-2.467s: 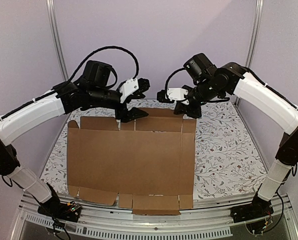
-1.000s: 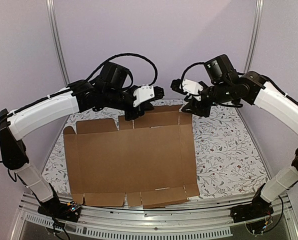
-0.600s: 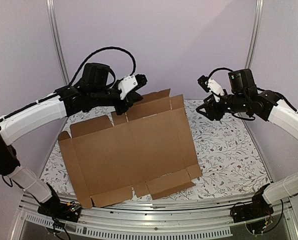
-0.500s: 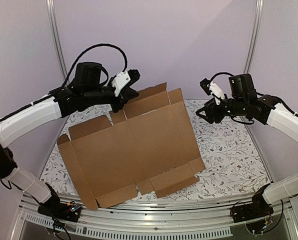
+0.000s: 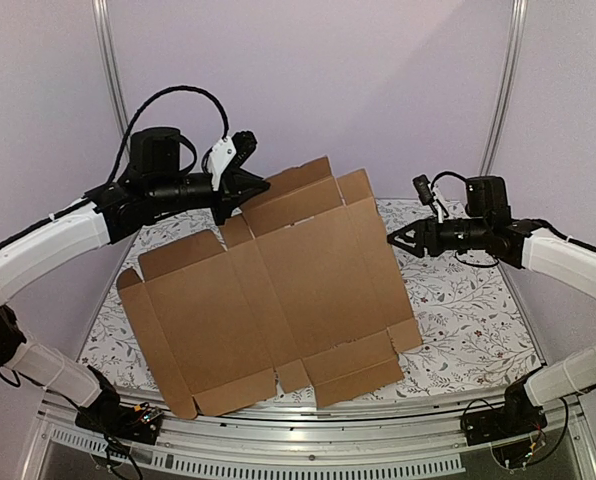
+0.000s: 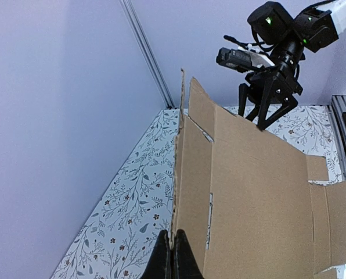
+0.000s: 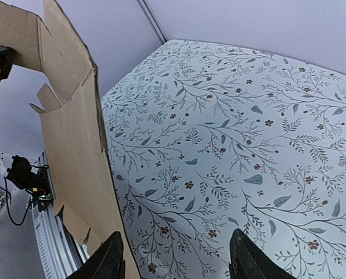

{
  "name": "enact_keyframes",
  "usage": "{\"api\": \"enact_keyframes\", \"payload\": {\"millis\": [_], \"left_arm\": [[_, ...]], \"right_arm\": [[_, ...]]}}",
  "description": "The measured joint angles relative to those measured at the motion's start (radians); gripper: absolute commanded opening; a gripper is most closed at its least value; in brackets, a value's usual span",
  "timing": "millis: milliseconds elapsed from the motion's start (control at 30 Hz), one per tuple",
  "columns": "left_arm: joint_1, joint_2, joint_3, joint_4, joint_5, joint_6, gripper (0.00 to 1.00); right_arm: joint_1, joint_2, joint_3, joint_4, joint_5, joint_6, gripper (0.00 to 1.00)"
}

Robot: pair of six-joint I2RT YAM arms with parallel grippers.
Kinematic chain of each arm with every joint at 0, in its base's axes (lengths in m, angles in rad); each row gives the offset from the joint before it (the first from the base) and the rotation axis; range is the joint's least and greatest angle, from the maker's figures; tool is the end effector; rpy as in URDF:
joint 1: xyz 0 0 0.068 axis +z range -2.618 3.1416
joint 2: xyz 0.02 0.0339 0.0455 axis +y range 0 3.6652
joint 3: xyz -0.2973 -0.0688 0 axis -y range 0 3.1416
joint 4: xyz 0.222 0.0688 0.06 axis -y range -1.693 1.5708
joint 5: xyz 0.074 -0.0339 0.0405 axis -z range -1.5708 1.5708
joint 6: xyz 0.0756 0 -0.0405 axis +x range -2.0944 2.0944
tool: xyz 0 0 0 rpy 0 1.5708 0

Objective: Fold the paper box

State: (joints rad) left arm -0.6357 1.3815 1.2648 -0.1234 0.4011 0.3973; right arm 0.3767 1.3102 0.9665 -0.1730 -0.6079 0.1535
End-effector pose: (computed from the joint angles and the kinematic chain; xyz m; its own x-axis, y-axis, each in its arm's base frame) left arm 0.2488 -0.2203 0.4051 0.1531 0.3297 -0.9316 0.8595 0.4208 0.2902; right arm 0.2546 0.1472 0.3152 -0.5707 -0.0908 -0.8161 -0.6845 0.6016 0.4118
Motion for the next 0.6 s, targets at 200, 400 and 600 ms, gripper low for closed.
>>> {"api": "enact_keyframes", "payload": {"millis": [200, 400, 600], "left_arm": [[0.018, -0.009, -0.01, 0.02, 0.029, -0.019, 0.0], [0.032, -0.013, -0.025, 0.04, 0.042, -0.034, 0.0], [0.041, -0.014, -0.048, 0.073, 0.035, -0.055, 0.0]], "right_arm": [[0.002, 0.0, -0.088, 0.136, -0.132, 0.091, 0.47], [0.002, 0.009, -0.14, 0.23, -0.209, 0.147, 0.38], [0.002, 0.011, -0.223, 0.329, -0.254, 0.211, 0.31]]}}
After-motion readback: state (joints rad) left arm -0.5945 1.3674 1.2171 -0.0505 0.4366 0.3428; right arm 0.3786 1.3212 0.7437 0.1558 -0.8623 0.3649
